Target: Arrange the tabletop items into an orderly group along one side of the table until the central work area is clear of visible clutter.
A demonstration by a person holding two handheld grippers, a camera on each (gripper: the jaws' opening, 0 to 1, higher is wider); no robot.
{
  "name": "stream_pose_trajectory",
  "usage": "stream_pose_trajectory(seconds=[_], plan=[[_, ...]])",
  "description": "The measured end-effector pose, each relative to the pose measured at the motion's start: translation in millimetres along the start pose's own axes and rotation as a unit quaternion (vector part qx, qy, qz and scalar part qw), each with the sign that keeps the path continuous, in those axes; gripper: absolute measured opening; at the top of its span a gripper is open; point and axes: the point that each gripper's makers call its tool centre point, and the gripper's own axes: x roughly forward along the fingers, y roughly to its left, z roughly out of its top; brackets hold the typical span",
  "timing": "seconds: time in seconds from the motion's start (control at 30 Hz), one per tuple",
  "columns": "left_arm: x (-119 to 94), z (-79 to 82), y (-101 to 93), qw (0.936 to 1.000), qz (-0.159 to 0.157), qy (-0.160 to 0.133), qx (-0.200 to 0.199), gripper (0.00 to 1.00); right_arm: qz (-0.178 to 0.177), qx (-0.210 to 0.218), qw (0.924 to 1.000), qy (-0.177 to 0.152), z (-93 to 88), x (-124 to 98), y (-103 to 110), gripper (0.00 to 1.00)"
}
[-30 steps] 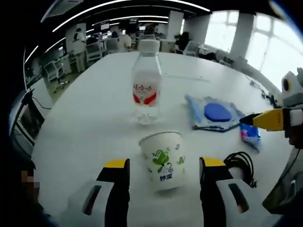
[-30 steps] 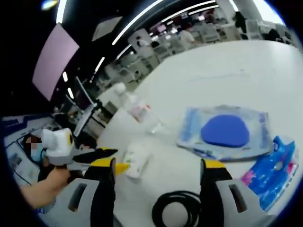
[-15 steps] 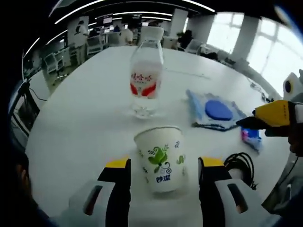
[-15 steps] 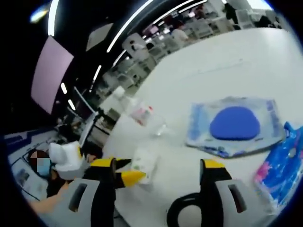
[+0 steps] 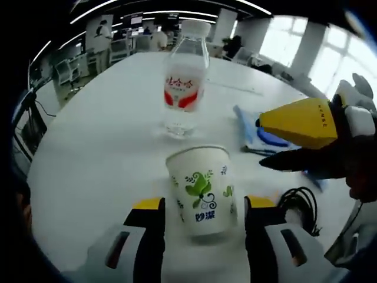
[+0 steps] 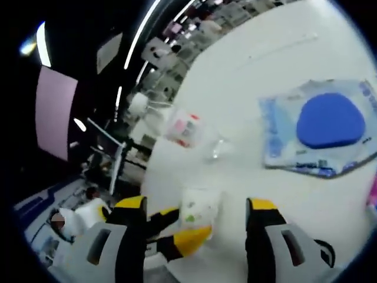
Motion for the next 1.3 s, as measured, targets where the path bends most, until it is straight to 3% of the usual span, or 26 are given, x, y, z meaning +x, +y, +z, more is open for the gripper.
stream_pose_trajectory(seconds=[0.43,0.67,0.8,0.93,1.1,1.23,1.3], plan=[[5,-5.5,2.4,0.9998,-0.02,0.003,-0.002,0.43,-0.005,0.008,0.9993,0.038,-11.5,24,-4,0.64],[7,-8.6,0.5,0.9991,-0.041,0.002,-0.011,0.39,0.003,0.0,0.9988,0.049,-16.6,34,-1,0.57],[8,-7.9,-1.9,0.9987,-0.05,-0.007,-0.008,0.38,0.005,-0.016,0.9974,0.07,-25.8,37,-1,0.44],[7,-7.2,-4.1,0.9983,-0.054,-0.017,0.012,0.37,-0.007,-0.05,0.9952,0.084,-34.0,36,-8,0.37],[5,-4.8,-8.0,0.9961,-0.064,-0.04,0.045,0.37,0.001,-0.06,0.9957,0.07,-30.4,32,-6,0.37],[1,4.9,-11.6,0.9928,-0.064,-0.066,0.077,0.36,0.015,-0.131,0.9904,0.043,-19.8,26,4,0.36],[-1,9.9,-15.9,0.99,-0.065,-0.077,0.099,0.36,0.015,-0.143,0.9891,0.034,-16.5,21,6,0.35]])
